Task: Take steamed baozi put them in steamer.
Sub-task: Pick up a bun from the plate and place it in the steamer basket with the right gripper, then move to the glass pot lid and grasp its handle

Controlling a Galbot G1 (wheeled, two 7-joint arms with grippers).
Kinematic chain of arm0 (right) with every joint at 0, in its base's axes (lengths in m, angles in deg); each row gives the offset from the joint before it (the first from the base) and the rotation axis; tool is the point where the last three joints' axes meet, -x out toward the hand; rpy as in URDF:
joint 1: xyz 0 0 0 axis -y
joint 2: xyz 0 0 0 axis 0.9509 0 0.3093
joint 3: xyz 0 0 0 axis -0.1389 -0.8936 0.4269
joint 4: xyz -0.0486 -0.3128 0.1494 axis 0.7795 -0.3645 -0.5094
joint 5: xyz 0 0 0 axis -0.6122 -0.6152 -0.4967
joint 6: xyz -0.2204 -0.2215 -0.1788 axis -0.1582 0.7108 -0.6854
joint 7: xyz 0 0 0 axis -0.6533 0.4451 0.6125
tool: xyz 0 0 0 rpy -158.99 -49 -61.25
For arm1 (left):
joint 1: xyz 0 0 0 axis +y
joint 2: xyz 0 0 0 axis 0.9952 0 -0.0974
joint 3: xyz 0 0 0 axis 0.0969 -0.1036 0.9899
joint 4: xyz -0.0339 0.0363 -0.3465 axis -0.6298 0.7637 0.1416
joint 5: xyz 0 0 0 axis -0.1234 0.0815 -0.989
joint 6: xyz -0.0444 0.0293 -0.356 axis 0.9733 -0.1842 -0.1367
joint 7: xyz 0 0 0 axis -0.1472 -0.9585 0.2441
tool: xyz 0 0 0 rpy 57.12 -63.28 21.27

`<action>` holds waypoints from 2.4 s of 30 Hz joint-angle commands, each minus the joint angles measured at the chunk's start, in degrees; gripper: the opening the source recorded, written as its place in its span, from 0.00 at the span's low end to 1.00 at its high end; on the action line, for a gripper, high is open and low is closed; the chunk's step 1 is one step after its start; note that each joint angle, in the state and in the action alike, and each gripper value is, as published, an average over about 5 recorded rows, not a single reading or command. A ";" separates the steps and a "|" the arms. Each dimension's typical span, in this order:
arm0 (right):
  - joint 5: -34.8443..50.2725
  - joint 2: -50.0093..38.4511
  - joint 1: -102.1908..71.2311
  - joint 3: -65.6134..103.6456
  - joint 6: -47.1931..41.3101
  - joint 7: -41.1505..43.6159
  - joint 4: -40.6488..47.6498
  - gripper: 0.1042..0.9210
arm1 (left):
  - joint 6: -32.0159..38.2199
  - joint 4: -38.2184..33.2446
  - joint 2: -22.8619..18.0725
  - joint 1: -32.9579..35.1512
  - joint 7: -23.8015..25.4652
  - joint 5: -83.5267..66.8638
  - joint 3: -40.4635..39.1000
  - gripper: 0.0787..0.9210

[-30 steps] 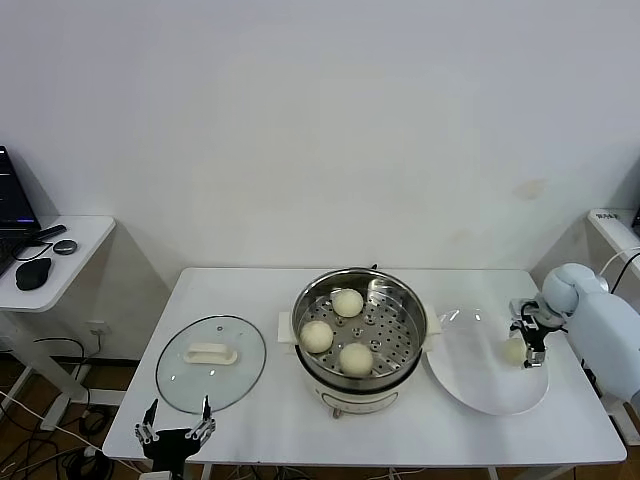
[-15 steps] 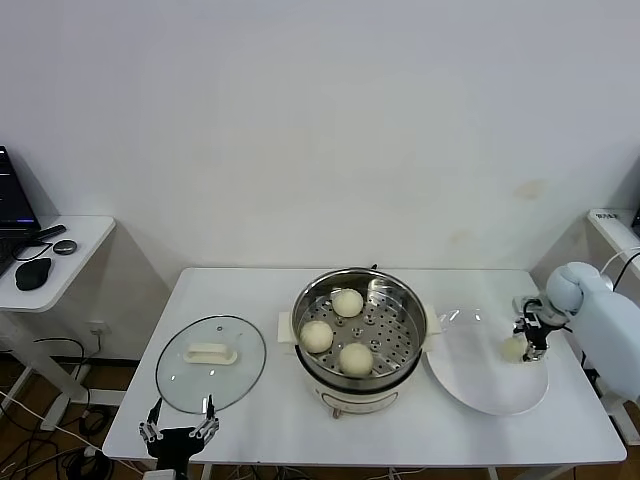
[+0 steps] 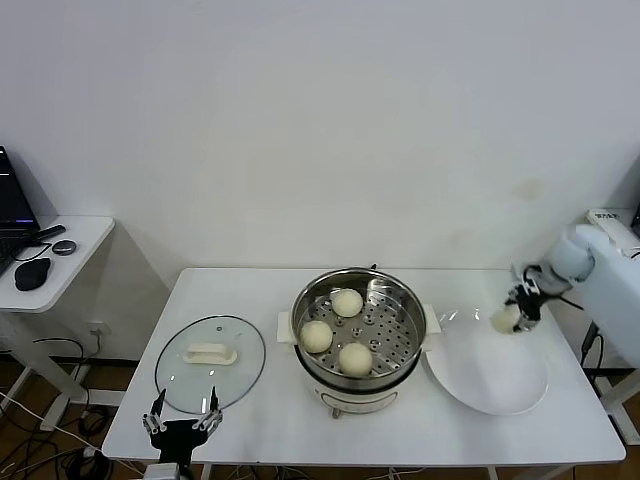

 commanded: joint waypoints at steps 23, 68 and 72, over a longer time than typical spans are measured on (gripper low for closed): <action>28.41 14.59 28.15 -37.81 -28.45 -3.89 -18.13 0.52 | -0.40 -2.56 0.77 -1.07 -0.14 -0.47 -0.14 0.88; 41.00 -7.62 -6.55 21.53 -18.85 -28.57 -25.49 0.88 | 3.74 -2.87 -0.14 -1.86 2.17 -5.12 1.81 0.88; 45.29 -7.89 -22.45 36.80 -13.58 -41.49 -27.17 0.88 | 4.59 -3.12 0.24 -2.23 2.26 -5.95 1.89 0.88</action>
